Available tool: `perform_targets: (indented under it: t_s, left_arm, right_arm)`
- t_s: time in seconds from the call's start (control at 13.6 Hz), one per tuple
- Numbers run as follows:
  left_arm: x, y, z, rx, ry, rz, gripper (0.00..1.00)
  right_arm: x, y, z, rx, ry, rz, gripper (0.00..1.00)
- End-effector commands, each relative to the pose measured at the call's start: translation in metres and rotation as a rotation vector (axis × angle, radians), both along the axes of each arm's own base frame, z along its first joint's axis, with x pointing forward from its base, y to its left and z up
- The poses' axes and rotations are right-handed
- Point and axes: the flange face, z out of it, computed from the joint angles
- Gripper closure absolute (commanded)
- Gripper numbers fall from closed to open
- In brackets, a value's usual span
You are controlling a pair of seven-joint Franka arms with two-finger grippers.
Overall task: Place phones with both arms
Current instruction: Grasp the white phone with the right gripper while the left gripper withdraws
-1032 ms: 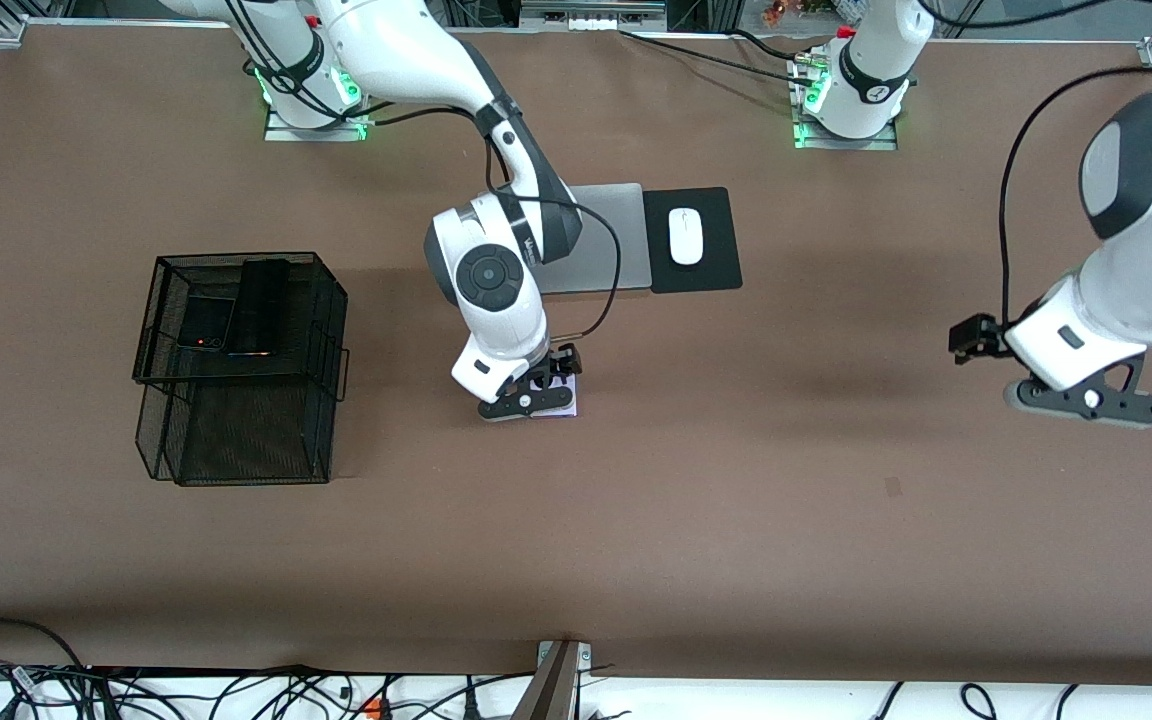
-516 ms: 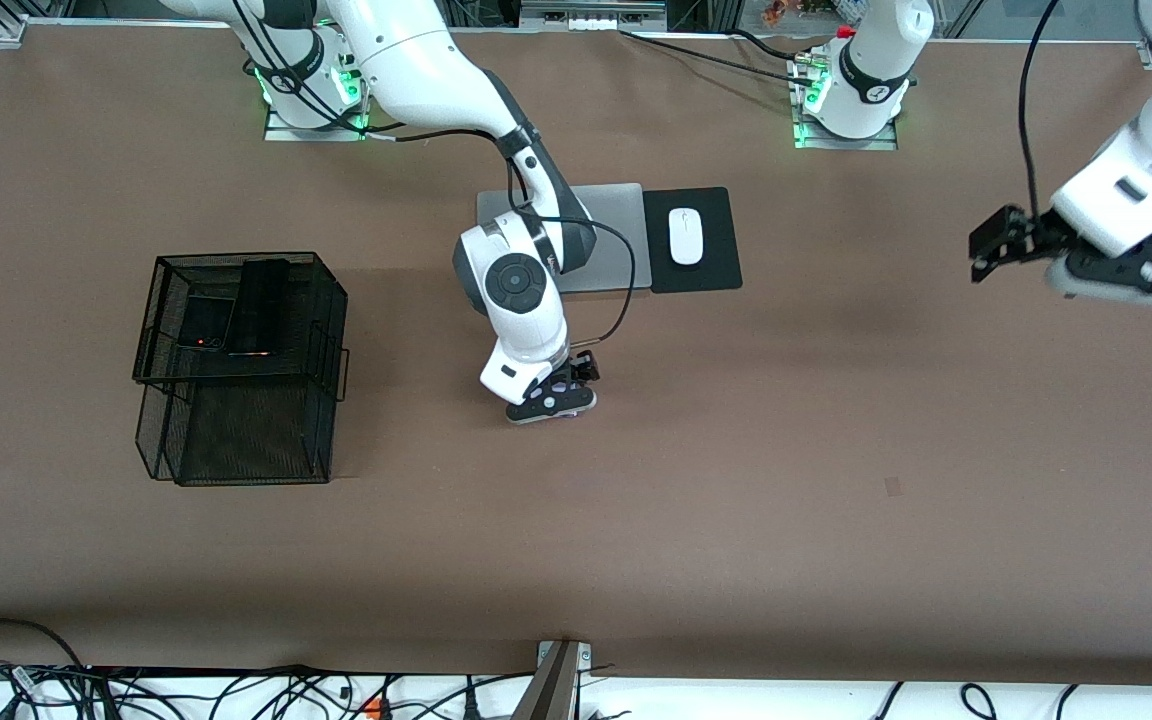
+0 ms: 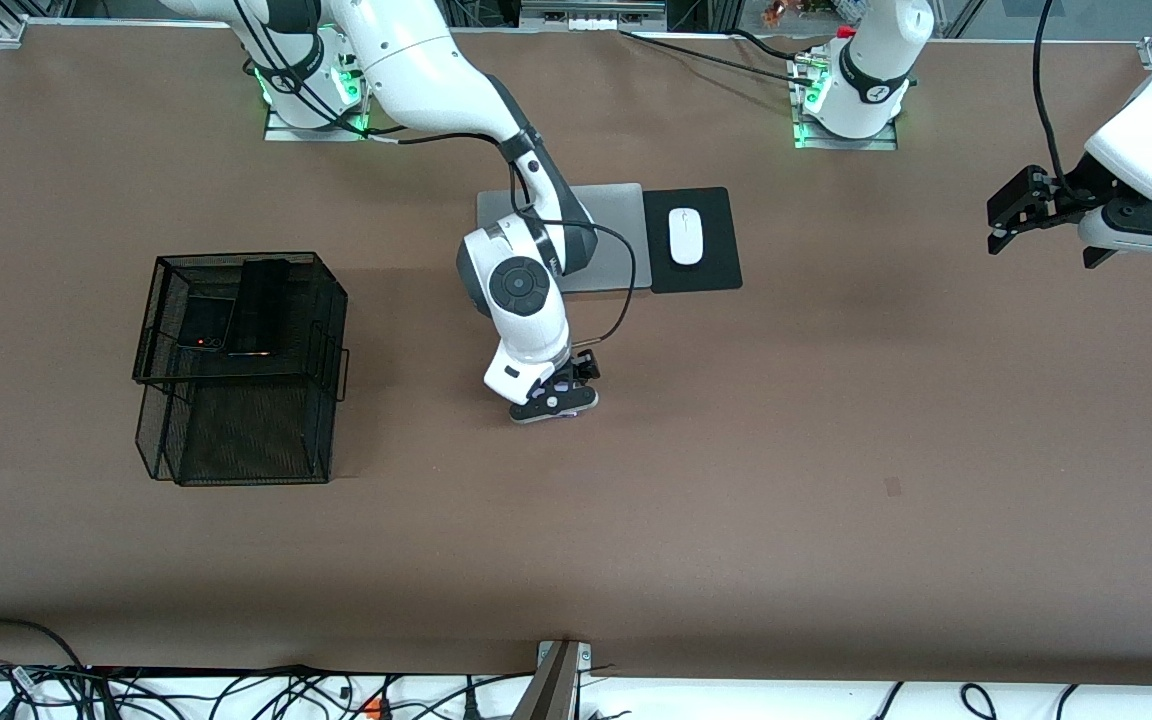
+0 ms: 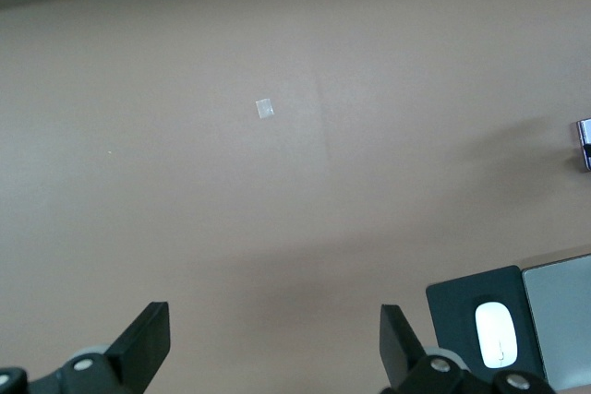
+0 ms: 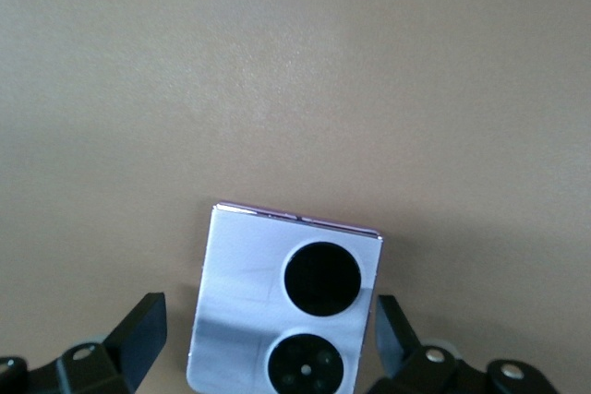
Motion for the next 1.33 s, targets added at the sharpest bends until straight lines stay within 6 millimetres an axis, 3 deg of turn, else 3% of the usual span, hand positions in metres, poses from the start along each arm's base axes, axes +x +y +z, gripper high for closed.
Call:
perform_targets:
  t_s: [0.0, 0.81, 1.11, 1.18, 1.25]
  left_arm:
    - [-0.009, -0.002, 0.002, -0.034, 0.009, -0.017, 0.00]
    - [-0.003, -0.003, -0.009, -0.034, 0.028, -0.016, 0.00]
    - [-0.001, -0.003, -0.011, -0.034, 0.031, -0.016, 0.00]
    - [-0.001, -0.003, -0.011, -0.034, 0.032, -0.016, 0.00]
    - [-0.001, -0.003, -0.012, -0.034, 0.034, -0.016, 0.00]
  right_arm:
    - [0.002, 0.002, -0.004, 0.017, 0.005, -0.011, 0.00]
    - [-0.002, -0.001, -0.026, -0.006, 0.024, -0.046, 0.03]
    - [-0.001, 0.000, -0.023, -0.003, 0.019, -0.028, 0.84]
    - [0.000, 0.000, -0.020, -0.003, 0.019, -0.031, 1.00]
    - [0.000, 0.001, -0.017, -0.001, 0.021, -0.033, 1.00]
